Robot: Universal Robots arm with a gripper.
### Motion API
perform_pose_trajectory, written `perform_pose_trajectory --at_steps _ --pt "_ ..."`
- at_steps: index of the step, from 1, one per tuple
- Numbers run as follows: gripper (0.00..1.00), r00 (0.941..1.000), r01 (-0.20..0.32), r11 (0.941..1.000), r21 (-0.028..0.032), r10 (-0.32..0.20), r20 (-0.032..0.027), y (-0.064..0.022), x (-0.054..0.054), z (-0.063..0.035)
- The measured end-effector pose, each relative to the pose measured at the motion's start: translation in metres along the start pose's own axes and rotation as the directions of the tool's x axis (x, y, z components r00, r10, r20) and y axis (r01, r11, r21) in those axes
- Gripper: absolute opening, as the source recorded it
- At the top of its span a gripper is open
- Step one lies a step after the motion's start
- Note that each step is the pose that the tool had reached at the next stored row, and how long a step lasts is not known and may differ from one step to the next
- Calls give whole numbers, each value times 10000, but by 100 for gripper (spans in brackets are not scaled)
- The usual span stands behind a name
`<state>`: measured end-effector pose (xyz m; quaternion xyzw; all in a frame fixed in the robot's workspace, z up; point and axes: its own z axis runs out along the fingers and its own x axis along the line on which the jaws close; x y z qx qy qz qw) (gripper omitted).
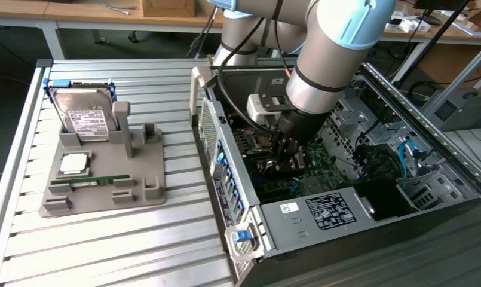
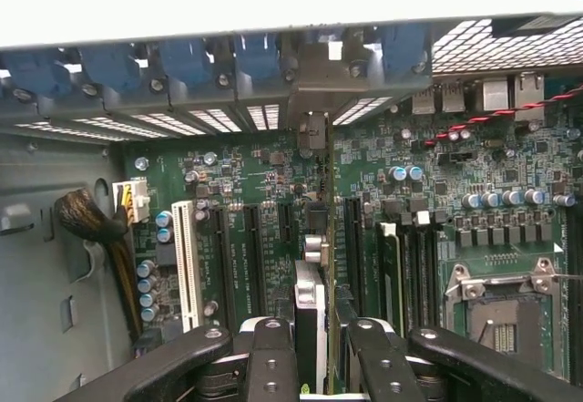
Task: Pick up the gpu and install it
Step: 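Insert the gpu into the slot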
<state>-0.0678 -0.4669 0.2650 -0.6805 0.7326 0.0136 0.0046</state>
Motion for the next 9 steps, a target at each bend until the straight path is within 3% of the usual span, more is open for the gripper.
perform_pose_trajectory --at_steps 9 --pt "27 10000 -2 10000 0 2 0 0 0 15"
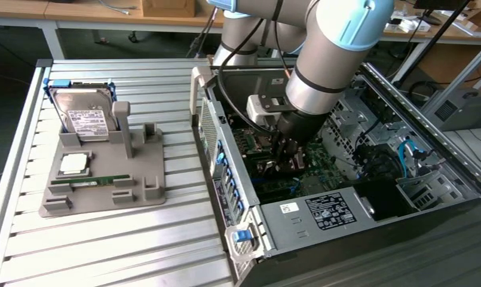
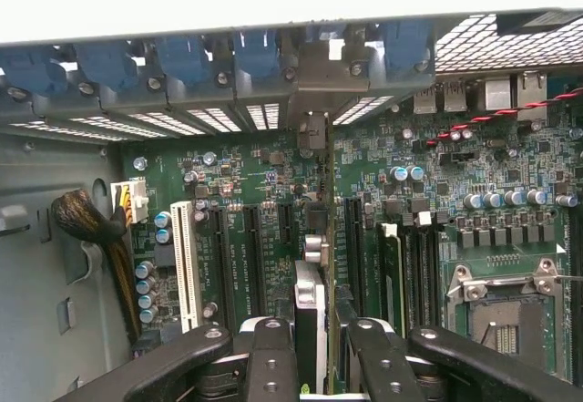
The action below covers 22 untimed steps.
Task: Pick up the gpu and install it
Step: 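Insert the gpu into the slot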
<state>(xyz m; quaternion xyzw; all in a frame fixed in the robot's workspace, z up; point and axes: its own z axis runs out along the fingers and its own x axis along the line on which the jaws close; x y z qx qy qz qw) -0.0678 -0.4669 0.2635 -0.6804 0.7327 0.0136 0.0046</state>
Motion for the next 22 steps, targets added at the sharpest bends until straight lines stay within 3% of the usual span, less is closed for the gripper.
perform_pose_trajectory --at_steps 7,15,22 --pt "27 10000 42 10000 -1 -42 0 0 0 0" --pt "27 9982 596 9982 -15 -596 -7 1 -15 1" --pt "27 9981 623 9981 -16 -623 -7 4 -55 2"
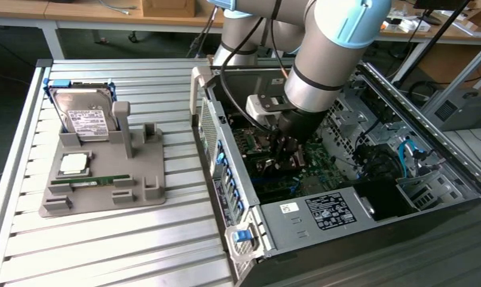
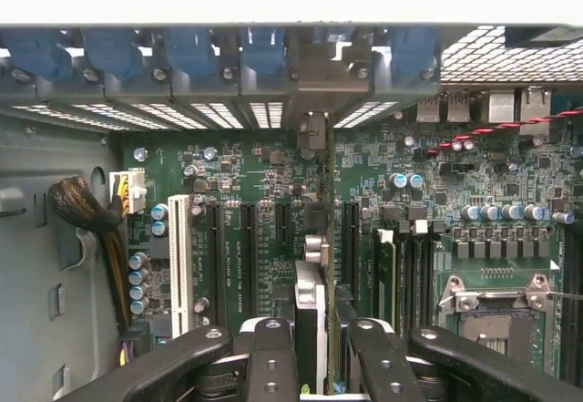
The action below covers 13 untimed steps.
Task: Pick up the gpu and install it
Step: 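Insert the gpu into the slot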
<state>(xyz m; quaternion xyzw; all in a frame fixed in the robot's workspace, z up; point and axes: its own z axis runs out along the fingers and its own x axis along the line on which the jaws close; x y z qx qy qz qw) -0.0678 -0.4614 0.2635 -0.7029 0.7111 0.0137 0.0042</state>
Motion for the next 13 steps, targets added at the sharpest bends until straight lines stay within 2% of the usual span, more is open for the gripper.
perform_pose_trajectory --at_steps 13 --pt "27 10000 0 10000 -1 0 -3 0 -4 0"
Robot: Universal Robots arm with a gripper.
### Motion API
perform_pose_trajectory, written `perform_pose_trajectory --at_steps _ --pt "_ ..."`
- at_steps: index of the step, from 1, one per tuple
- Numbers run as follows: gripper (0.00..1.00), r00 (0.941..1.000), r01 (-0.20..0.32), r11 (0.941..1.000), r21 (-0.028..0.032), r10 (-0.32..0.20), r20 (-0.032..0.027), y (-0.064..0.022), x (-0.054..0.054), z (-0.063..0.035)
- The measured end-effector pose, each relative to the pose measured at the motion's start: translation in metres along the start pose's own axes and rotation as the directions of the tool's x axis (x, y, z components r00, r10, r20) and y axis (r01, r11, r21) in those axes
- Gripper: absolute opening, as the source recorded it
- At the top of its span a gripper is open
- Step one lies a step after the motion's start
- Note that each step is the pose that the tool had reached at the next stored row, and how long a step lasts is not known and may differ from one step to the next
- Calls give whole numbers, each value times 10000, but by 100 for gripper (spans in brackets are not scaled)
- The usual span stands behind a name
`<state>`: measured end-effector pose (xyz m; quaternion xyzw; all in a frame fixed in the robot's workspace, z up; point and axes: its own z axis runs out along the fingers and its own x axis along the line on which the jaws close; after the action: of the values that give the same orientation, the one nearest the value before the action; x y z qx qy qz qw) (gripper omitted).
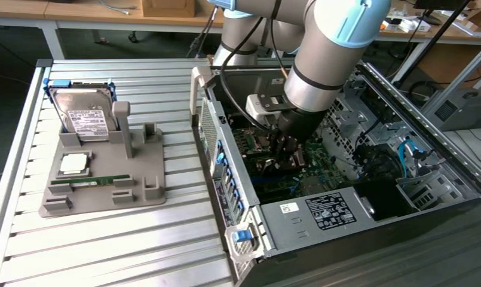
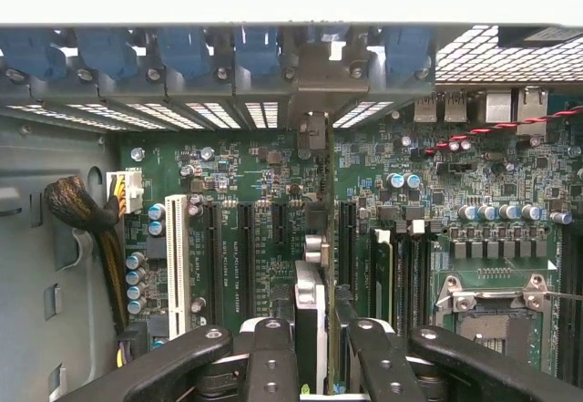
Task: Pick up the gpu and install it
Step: 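Insert the gpu into the slot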
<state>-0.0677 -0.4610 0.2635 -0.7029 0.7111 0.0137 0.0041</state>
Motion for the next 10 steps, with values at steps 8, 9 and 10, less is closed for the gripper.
perform_pose_trajectory --at_steps 8,9,10 --pt "27 9999 -1 10000 3 1 -161 -2 -21 1" --pt "27 9999 -1 10000 3 1 -162 -1 -26 1" --pt "27 9999 -1 10000 3 1 -162 -1 -29 1"
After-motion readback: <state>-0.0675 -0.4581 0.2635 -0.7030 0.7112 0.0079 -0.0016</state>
